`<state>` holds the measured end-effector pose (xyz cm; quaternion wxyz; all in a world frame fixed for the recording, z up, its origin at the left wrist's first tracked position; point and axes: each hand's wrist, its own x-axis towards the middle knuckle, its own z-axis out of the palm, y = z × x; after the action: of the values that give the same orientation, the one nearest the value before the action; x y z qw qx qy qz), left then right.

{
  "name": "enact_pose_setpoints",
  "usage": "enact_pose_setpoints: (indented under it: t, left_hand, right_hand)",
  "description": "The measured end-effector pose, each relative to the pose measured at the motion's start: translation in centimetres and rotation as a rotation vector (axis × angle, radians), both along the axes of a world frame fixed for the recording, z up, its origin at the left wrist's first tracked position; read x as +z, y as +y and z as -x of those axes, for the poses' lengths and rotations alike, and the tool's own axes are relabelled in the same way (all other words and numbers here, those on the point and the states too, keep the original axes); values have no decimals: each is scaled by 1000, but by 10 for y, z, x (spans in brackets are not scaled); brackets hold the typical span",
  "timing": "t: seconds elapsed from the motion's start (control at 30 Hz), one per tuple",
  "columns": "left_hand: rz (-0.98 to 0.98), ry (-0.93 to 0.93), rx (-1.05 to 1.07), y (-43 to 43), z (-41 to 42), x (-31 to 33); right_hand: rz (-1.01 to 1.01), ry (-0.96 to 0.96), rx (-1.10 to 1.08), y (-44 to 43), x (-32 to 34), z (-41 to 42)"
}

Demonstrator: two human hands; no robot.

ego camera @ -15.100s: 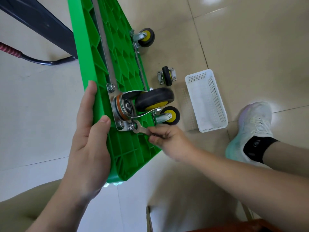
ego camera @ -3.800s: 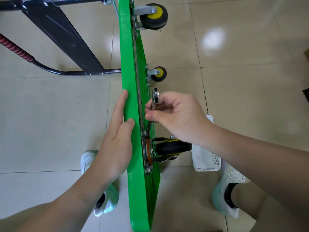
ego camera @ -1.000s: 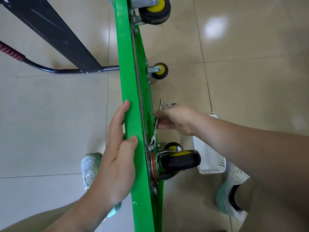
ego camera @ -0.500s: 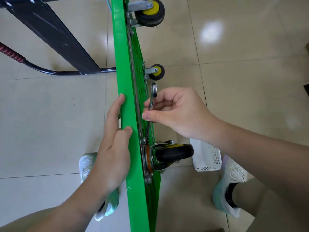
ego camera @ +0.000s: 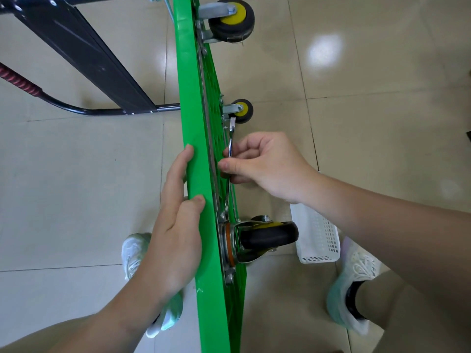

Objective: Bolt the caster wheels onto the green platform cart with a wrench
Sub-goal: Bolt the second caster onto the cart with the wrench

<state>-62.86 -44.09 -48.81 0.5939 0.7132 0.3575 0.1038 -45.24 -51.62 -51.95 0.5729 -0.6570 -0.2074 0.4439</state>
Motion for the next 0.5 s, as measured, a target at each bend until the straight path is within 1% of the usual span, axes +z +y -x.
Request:
enact_pose_setpoints:
  t: [0.17, 0.5]
  left_hand:
    - [21, 7, 5, 0, 1, 2]
    - [25, -37, -21, 4, 2, -3]
  right_hand:
    - [92, 185, -60, 16, -25, -9]
    - [357, 568, -51, 19, -76, -13]
